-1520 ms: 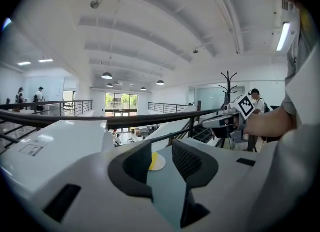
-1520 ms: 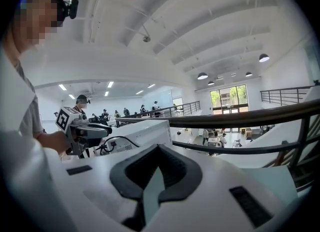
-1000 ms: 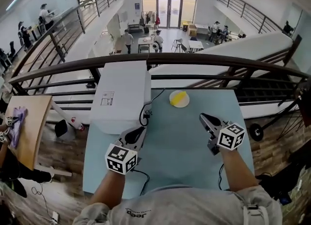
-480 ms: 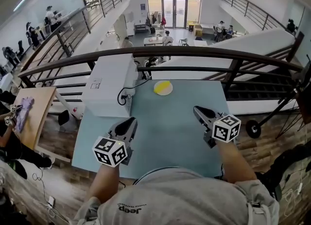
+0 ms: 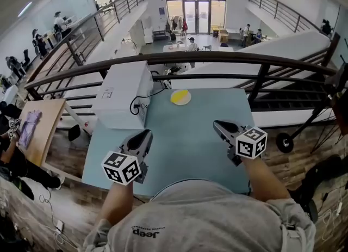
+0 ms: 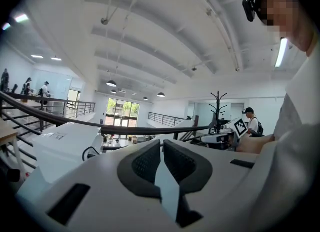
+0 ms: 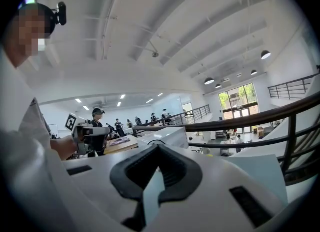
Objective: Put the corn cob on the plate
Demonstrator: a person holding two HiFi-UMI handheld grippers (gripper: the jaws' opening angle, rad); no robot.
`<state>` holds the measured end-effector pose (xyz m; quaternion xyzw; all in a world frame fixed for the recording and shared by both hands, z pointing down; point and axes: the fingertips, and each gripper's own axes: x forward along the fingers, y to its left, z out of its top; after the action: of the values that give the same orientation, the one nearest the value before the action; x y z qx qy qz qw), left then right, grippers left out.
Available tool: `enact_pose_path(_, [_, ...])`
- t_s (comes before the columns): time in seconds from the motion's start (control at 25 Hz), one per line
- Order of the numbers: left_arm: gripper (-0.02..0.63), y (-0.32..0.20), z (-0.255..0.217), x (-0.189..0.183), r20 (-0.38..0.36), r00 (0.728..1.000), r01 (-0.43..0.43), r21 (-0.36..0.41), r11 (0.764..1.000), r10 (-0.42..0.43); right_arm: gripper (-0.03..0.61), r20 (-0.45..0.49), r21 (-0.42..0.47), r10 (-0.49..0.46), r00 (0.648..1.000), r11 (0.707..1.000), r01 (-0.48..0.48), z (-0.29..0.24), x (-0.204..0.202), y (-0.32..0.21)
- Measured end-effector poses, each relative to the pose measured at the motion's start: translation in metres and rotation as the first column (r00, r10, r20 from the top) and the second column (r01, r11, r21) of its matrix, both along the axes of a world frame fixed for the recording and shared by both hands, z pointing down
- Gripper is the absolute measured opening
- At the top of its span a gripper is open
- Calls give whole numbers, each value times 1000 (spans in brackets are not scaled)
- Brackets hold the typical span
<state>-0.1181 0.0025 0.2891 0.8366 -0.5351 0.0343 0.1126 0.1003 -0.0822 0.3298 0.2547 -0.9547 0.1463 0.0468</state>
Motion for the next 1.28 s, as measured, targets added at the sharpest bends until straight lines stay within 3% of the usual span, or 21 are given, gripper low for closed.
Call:
enact_pose_path(0.28, [38,0,-14,-44,30,995,-97,19,995,97,17,34,-8,60,998,998,-60,-4,-37,18])
enact_pose_path(0.44, [38,8,-12,-87,56,994,-93,12,996,93,17,37,-18,66,997,998,-65,-3,-66,31])
enact_pose_path(0.56, [38,9,-7,-106,35,996,-88,-2,996,88,17,32,-25,58,998,998,-57,-5,-81,35])
enact_pose_path(0.92, [38,11,13,-90,-34,991,-127,-18,992,127,17,-23,10,17,1000,1000,-17,-16,-88,52])
enact_pose_path(1.28, [38,15,21,-61,-50,990,-135,-22,991,133,17,0,2,9,1000,1000,-9,-17,-64,55])
